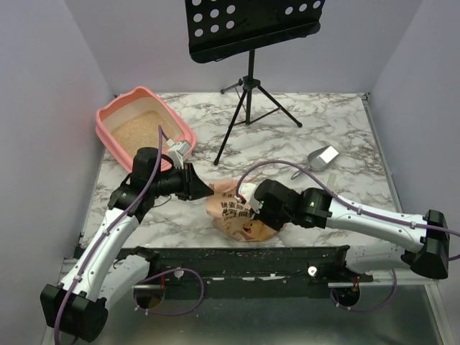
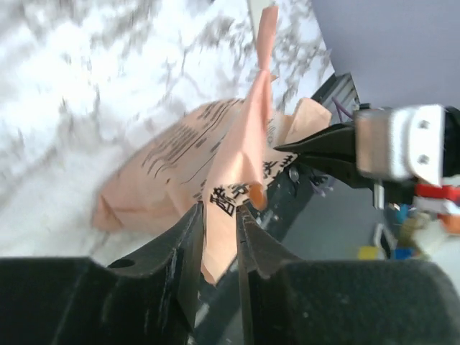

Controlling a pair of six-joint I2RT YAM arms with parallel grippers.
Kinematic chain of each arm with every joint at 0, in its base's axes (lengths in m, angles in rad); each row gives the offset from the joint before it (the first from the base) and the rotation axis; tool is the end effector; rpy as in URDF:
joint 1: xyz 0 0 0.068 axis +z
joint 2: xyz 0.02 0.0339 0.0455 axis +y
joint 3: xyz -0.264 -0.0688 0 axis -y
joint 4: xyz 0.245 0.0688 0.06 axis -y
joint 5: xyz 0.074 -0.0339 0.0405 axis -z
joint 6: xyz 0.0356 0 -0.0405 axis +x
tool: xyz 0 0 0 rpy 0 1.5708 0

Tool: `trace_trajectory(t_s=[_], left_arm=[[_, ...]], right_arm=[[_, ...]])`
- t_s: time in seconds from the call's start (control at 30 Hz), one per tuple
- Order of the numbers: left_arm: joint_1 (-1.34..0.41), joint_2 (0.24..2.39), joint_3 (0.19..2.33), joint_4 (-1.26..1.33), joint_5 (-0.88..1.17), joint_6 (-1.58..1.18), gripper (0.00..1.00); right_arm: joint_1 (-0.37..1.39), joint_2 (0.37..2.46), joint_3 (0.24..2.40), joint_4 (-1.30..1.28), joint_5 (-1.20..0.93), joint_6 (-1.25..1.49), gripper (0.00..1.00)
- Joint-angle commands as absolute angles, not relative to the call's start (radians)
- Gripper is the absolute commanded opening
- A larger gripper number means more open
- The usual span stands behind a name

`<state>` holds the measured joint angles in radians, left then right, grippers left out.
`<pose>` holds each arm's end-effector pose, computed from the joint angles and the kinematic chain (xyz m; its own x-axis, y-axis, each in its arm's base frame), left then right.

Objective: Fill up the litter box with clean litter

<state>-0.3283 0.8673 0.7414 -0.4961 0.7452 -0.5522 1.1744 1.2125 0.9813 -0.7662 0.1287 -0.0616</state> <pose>0.1638 -0.0813 0.2852 -0.8675 -0.1118 -0.4847 0.3566 0.5396 -0.7627 0.0965 0.2187 0.2712 -0.2691 -0.8010 -0.5348 -0.9062 0.3986 -0.1410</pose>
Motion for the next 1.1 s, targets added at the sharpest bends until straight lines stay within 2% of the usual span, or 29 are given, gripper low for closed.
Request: trace_trajectory(t_s=[0.0, 0.13, 0.27, 0.4, 0.57, 1.07], left_arm=[[-0.325, 0.861, 0.836, -0.388, 0.744, -0.379, 0.34], [-0.380, 0.885, 0.883, -0.350, 0.782, -0.282, 0.41], [-0.503, 0.900, 0.908, -0.344, 0.732, -0.163, 0.47], [-0.664, 0.968, 0.922, -0.354, 0.661, -0.063, 0.47], [-0.774, 1.009, 0.839, -0.227, 0.577, 0.047, 0.48], [-0.859, 1.109, 0.756, 0.074, 0.531, 0.247, 0.51]], right_arm=[[1.100, 1.210, 1.017, -0.807, 0.091, -0.170, 0.01], [1.026, 1.172, 1.003, -0.764, -0.032, -0.201, 0.00], [0.954, 1.114, 0.967, -0.727, -0.104, -0.204, 0.01], [0.910, 1.097, 0.928, -0.695, -0.170, -0.167, 0.01], [0.902, 1.072, 0.878, -0.655, -0.187, -0.118, 0.01], [0.893, 1.025, 0.844, -0.595, -0.233, -0.081, 0.01]])
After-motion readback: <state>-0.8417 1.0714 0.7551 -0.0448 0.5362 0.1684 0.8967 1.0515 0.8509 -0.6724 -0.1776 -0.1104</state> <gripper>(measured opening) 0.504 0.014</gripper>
